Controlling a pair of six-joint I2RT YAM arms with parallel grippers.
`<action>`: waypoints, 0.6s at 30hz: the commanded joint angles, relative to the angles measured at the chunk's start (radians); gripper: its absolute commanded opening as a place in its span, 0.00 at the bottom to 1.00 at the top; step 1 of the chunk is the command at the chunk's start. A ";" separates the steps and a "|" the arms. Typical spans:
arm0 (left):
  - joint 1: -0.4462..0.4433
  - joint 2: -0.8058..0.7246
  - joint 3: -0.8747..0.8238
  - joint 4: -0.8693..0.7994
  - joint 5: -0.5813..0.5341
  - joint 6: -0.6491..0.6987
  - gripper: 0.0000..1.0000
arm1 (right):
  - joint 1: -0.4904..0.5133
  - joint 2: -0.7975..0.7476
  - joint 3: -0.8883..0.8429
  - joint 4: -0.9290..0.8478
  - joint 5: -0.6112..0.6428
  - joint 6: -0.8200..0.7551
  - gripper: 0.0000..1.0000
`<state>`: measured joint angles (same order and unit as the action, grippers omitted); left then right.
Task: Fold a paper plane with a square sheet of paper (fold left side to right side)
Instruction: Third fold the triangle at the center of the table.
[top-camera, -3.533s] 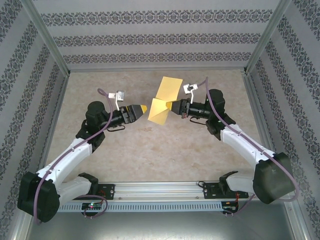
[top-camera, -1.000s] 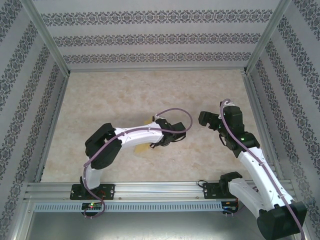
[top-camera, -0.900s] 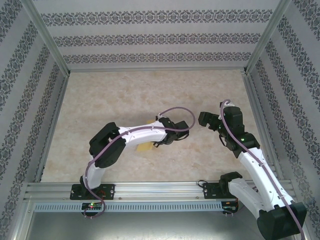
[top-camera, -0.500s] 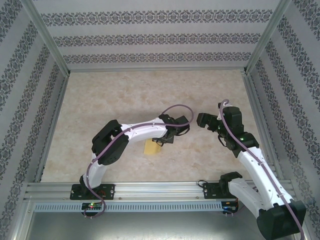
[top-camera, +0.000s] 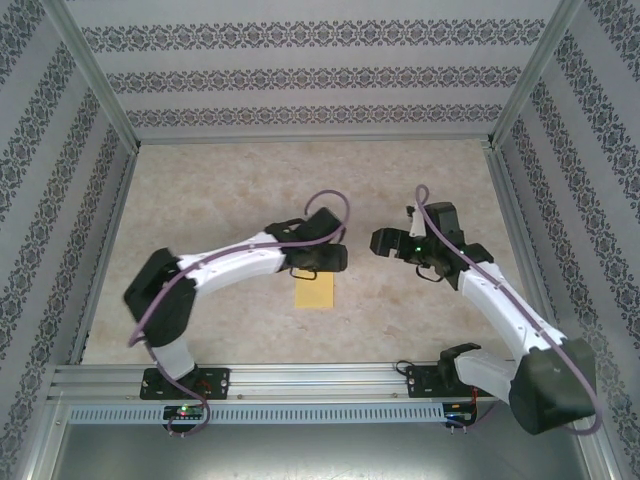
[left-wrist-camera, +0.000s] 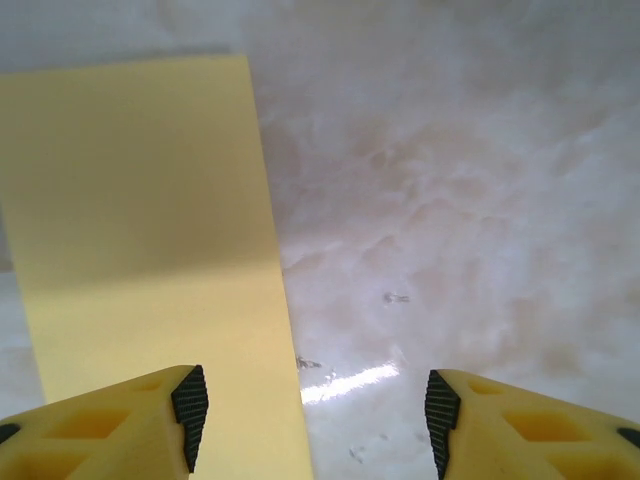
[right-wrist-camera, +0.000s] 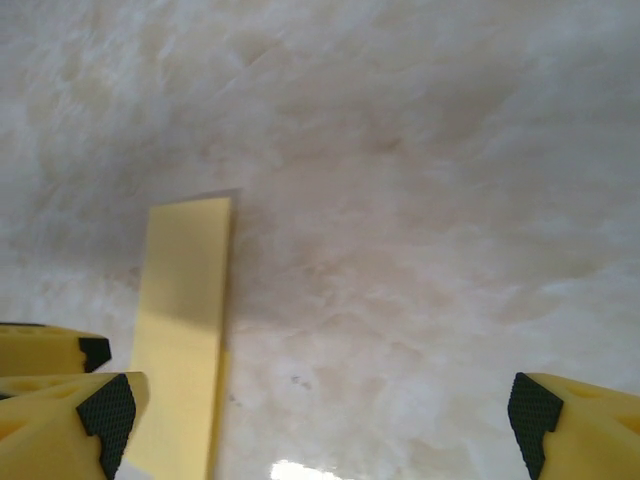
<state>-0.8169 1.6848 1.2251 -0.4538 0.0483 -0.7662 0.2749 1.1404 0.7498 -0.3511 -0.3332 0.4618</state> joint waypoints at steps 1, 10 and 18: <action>0.072 -0.129 -0.140 0.167 0.071 0.016 0.63 | 0.064 0.086 0.050 0.091 -0.083 0.030 0.83; 0.244 -0.295 -0.467 0.412 0.253 -0.051 0.61 | 0.224 0.444 0.207 0.238 -0.053 0.062 0.47; 0.252 -0.194 -0.492 0.452 0.304 -0.064 0.62 | 0.244 0.663 0.339 0.266 -0.076 0.051 0.46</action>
<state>-0.5739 1.4624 0.7303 -0.0681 0.3141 -0.8097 0.5068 1.7599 1.0447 -0.1101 -0.4023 0.5209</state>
